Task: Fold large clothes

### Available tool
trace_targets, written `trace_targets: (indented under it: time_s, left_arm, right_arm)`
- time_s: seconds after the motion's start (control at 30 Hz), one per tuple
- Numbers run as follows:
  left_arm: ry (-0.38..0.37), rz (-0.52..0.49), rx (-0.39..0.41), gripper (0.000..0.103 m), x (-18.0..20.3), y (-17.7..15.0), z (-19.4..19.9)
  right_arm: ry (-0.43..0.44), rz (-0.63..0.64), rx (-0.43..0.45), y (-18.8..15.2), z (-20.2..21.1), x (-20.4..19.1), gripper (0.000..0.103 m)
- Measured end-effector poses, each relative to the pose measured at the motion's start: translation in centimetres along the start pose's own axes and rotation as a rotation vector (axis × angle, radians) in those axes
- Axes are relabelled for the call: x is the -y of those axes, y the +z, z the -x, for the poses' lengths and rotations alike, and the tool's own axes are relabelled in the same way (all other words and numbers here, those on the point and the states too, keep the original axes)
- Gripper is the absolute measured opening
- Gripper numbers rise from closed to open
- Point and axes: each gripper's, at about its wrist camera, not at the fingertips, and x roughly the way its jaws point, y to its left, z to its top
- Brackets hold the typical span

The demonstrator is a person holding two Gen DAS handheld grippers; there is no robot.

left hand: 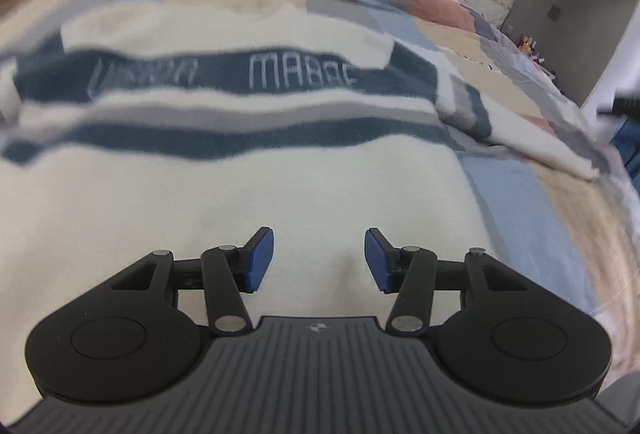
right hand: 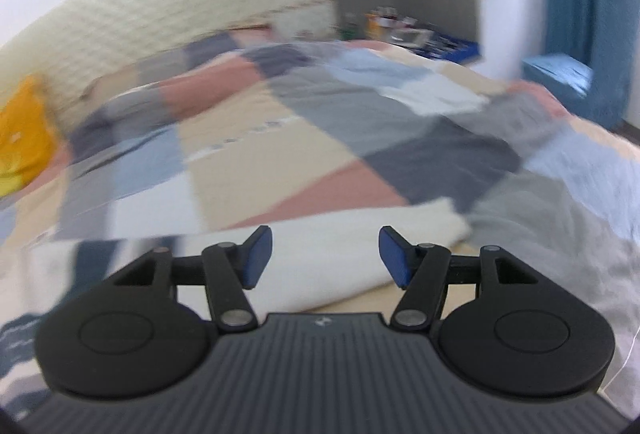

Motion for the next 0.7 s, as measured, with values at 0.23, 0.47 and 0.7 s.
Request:
trace_targets:
  time_s: [0.23,0.47,0.7]
  left_arm:
    - [-0.057,-0.031,0.047,0.057,0.8,-0.7,2.9]
    - [-0.088,-0.13,0.059,0.057,2.5,-2.3,5.5]
    - [-0.125,-0.127,0.062,0.057,2.8,-3.1,6.8]
  right_arm:
    - [0.153,0.129,-0.028,0.3,8.9,-8.8,0.062]
    - [0.299,0.159,-0.09,-4.1,16.6,-14.3,0.062]
    - [0.353,0.15,-0.092,-9.4,19.8,-14.9,0.062]
